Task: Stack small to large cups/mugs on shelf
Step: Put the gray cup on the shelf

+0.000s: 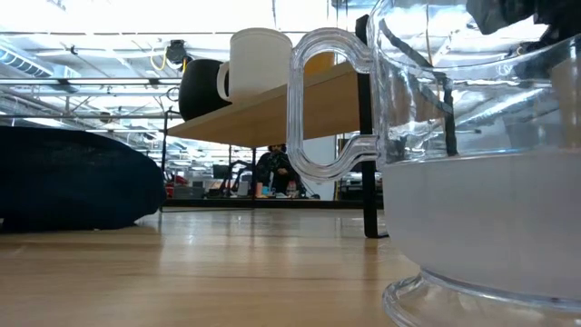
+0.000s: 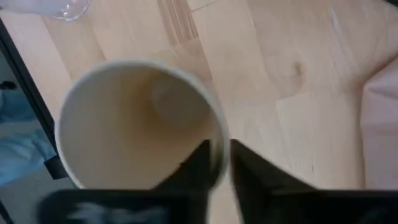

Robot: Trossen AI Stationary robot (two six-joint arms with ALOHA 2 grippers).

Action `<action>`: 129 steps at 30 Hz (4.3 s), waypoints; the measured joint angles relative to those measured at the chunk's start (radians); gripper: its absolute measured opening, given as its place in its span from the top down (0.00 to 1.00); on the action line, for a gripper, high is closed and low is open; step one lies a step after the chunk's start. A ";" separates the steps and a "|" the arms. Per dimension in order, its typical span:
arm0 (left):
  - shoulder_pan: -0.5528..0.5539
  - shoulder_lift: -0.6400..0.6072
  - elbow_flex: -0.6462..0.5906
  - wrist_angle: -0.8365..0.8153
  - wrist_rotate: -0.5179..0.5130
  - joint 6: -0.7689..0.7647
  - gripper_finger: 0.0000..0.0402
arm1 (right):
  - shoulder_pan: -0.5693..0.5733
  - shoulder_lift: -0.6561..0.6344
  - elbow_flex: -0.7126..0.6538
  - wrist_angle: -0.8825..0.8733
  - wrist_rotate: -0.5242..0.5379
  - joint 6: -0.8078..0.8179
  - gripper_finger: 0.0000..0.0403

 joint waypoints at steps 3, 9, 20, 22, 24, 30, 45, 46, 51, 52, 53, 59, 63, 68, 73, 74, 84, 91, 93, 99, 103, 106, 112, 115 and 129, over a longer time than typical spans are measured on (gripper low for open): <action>0.000 0.000 0.000 0.000 0.000 0.000 0.92 | 0.000 0.000 0.000 0.002 0.004 -0.004 0.96; 0.000 0.000 0.000 0.000 0.000 -0.009 0.92 | 0.000 -0.013 0.000 0.022 0.004 -0.006 0.99; 0.000 0.000 0.000 0.052 0.058 -0.017 0.92 | 0.000 -0.213 0.000 0.125 0.021 0.056 1.00; 0.000 0.000 0.000 0.077 0.082 -0.001 0.92 | 0.000 -0.255 0.000 0.164 0.037 0.070 1.00; 0.000 0.003 0.000 0.106 0.104 0.015 0.91 | -0.009 -0.289 0.000 0.185 0.032 0.080 1.00; 0.000 0.059 0.000 0.183 0.169 0.031 0.77 | -0.046 -0.336 0.000 0.380 -0.026 0.070 1.00; -0.002 0.322 0.000 0.444 0.447 -0.229 0.29 | -0.139 -0.272 0.000 0.718 -0.322 0.082 1.00; -0.006 0.336 0.000 0.453 0.450 -0.236 0.28 | -0.146 -0.261 0.000 0.731 -0.341 0.083 1.00; -0.015 0.390 0.000 0.543 0.444 -0.236 0.30 | -0.173 -0.191 0.000 0.914 -0.442 0.134 1.00; -0.016 0.397 0.000 0.553 0.435 -0.234 0.30 | -0.178 -0.174 0.000 0.963 -0.458 0.152 1.00; -0.017 0.403 0.000 0.555 0.420 -0.233 0.31 | -0.183 -0.156 0.000 1.007 -0.474 0.170 1.00; -0.019 0.406 0.000 0.559 0.379 -0.193 0.32 | -0.211 -0.070 0.000 1.134 -0.553 0.222 1.00; -0.029 0.407 0.000 0.569 0.366 -0.192 0.29 | -0.240 -0.017 0.000 1.193 -0.617 0.247 1.00; -0.048 0.407 0.000 0.573 0.330 -0.164 0.26 | -0.282 0.042 0.000 1.338 -0.651 0.291 1.00; -0.064 0.407 0.000 0.575 0.322 -0.175 0.25 | -0.326 0.068 0.000 1.398 -0.652 0.308 1.00; -0.066 0.407 0.000 0.575 0.321 -0.175 0.25 | -0.336 0.074 0.001 1.402 -0.655 0.311 1.00; -0.085 0.406 0.000 0.569 0.311 -0.195 0.25 | -0.404 0.079 0.001 1.397 -0.719 0.327 1.00; -0.084 0.406 0.000 0.561 0.310 -0.209 0.25 | -0.429 0.079 0.001 1.397 -0.732 0.337 1.00; -0.084 0.406 0.000 0.549 0.310 -0.210 0.25 | -0.436 0.079 0.001 1.405 -0.732 0.355 1.00; -0.078 0.406 0.000 0.542 0.315 -0.216 0.25 | -0.440 0.079 0.001 1.462 -0.719 0.393 1.00; -0.070 0.406 0.000 0.540 0.317 -0.216 0.25 | -0.439 0.090 0.001 1.467 -0.731 0.413 1.00; -0.071 0.407 0.000 0.542 0.318 -0.228 0.25 | -0.432 0.111 0.001 1.470 -0.750 0.418 1.00; -0.071 0.407 0.000 0.533 0.341 -0.262 0.25 | -0.430 0.167 0.002 1.581 -0.759 0.471 1.00; -0.072 0.406 0.000 0.535 0.339 -0.273 0.25 | -0.441 0.174 0.005 1.601 -0.758 0.475 1.00; -0.072 0.406 0.000 0.532 0.303 -0.276 0.15 | -0.450 0.175 0.010 1.606 -0.671 0.467 1.00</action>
